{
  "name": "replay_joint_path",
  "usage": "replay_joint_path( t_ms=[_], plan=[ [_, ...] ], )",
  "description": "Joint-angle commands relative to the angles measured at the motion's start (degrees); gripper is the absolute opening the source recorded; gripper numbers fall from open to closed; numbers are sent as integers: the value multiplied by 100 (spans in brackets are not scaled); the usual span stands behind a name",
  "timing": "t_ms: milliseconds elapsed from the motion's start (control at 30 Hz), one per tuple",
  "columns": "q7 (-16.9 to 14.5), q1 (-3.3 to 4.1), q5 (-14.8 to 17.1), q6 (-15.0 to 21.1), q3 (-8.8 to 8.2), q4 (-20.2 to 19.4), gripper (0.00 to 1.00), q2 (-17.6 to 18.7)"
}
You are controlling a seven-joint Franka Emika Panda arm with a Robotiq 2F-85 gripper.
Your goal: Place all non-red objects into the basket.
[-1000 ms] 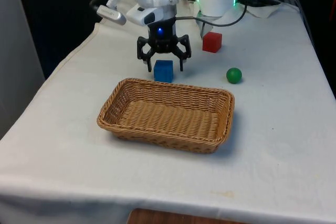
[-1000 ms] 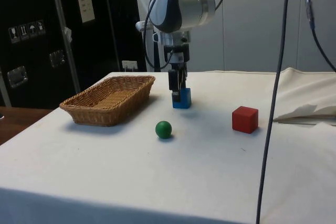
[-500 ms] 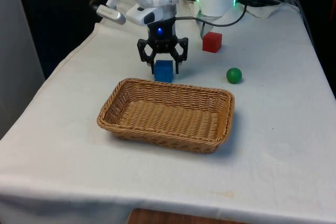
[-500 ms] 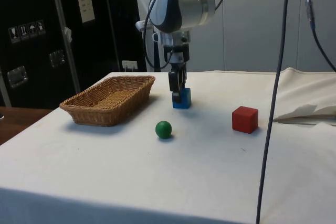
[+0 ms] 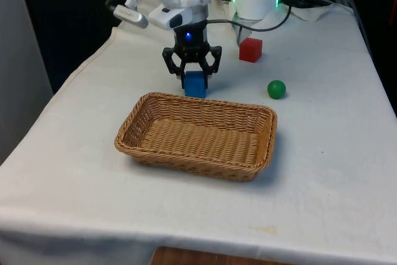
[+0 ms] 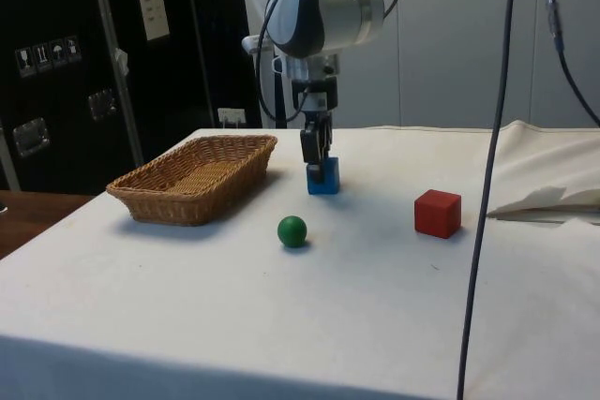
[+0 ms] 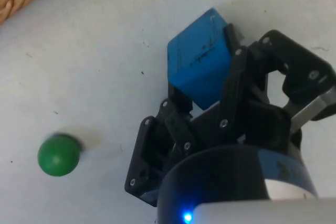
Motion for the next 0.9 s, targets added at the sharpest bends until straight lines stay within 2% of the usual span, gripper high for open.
replay_joint_path(
  t_ms=[0,100,300,333,367,600,633,667,867],
  plan=[
    [69,40,-74,-34,-80,-23,0,-103],
    [126,63,-115,-109,-143,-29,0,-212],
    [332,63,-264,-286,-223,-23,0,-481],
    [223,0,-160,-264,-143,-23,0,-493],
    [378,57,-304,-309,-235,-11,0,-521],
    [745,46,-596,-407,-264,57,0,-739],
    [665,0,-510,-372,-201,46,0,-756],
    [779,40,-625,-413,-269,69,0,-762],
    [963,40,-785,-430,-309,97,0,-928]
  ],
)
